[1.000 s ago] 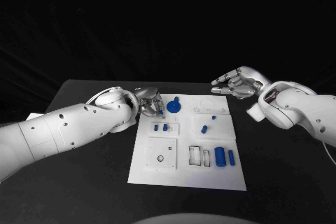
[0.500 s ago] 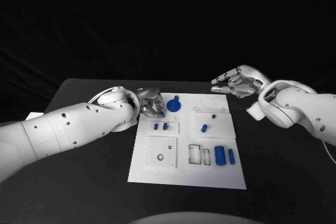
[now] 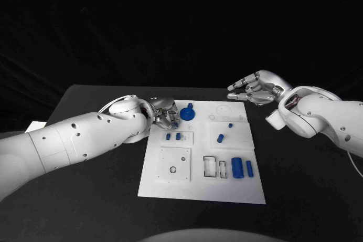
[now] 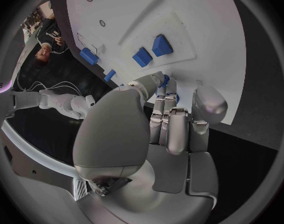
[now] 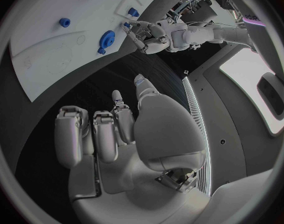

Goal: Assemble the parts on the task board

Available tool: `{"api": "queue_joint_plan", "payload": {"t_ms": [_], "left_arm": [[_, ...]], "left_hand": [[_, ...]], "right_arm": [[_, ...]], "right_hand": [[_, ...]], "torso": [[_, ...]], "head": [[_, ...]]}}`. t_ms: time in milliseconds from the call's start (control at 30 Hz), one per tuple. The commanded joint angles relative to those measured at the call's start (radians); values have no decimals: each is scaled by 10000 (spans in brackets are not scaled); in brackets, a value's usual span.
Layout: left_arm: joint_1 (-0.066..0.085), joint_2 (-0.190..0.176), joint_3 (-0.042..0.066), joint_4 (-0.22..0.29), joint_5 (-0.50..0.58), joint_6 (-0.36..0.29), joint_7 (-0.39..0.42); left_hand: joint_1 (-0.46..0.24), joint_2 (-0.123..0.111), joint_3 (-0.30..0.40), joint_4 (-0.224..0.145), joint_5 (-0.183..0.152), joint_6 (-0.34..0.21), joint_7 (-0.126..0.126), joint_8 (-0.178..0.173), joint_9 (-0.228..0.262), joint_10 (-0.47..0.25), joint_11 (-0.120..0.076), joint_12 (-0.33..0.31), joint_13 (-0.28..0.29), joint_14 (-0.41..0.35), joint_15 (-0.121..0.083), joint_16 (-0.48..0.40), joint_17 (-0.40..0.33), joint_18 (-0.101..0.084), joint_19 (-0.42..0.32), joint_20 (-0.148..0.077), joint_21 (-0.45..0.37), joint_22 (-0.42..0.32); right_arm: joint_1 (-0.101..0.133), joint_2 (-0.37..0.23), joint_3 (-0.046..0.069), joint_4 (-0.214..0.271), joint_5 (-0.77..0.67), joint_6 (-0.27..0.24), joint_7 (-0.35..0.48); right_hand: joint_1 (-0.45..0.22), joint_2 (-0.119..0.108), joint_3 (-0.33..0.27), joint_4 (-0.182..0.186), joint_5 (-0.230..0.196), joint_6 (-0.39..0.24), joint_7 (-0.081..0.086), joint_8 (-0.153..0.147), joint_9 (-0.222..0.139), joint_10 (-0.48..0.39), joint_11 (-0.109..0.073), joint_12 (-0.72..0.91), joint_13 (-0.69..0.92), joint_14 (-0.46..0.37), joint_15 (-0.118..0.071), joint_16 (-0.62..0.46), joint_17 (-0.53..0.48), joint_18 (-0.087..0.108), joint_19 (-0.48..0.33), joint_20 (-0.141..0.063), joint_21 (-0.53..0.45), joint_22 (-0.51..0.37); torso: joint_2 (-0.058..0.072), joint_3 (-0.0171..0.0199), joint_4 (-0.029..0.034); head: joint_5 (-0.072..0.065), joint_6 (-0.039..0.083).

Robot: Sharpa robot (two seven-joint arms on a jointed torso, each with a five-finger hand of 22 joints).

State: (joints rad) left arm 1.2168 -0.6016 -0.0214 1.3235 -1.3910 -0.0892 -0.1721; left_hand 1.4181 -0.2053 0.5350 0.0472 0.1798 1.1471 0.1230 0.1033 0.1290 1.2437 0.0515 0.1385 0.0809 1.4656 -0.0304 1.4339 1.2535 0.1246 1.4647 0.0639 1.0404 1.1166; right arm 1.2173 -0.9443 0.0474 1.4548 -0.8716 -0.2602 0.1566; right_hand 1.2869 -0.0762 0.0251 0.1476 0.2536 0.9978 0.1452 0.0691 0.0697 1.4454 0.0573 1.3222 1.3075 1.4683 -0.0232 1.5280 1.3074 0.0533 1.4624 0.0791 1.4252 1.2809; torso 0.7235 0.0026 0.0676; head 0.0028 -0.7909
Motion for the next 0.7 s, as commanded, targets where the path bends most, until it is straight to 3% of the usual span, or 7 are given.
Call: {"api": "queue_joint_plan", "payload": {"t_ms": [33,533,700], "left_arm": [[-38,59,-13,-17,-184,238,-33],[-62,117,-27,-79,-612,427,-129],[-62,112,-29,-73,-621,409,-119]], "left_hand": [[-85,-4,-37,-47,-46,58,-22,-38,-8,64,22,-67,10,481,-8,22,-18,-182,301,-18,36,0],[-165,-38,-72,-83,-80,8,-22,-96,-32,7,33,-154,5,474,-5,21,-32,-177,289,-16,9,-11],[-269,-88,-78,-128,-77,-225,42,-270,-110,-192,110,-336,-27,464,54,15,-64,-187,279,16,0,-3]], "right_arm": [[-7,13,1,3,-43,149,93],[-7,-5,1,9,-30,164,80],[-7,-7,1,2,-29,165,78]], "right_hand": [[21,90,-40,-8,41,-68,-19,19,14,-44,-9,2,1019,828,31,-39,1793,63,-40,24,-38,-2],[21,90,-40,-8,41,-68,-19,19,14,-44,-9,2,1019,828,31,-39,1793,63,-40,24,-38,-2],[21,90,-40,-8,41,-68,-19,19,14,-44,-9,2,1019,828,31,-39,1793,63,-40,24,-38,-2]], "torso": [[3,3,-6],[-1,0,11],[-5,-5,7]], "head": [[3,-7],[-3,-38],[-9,-38]]}}
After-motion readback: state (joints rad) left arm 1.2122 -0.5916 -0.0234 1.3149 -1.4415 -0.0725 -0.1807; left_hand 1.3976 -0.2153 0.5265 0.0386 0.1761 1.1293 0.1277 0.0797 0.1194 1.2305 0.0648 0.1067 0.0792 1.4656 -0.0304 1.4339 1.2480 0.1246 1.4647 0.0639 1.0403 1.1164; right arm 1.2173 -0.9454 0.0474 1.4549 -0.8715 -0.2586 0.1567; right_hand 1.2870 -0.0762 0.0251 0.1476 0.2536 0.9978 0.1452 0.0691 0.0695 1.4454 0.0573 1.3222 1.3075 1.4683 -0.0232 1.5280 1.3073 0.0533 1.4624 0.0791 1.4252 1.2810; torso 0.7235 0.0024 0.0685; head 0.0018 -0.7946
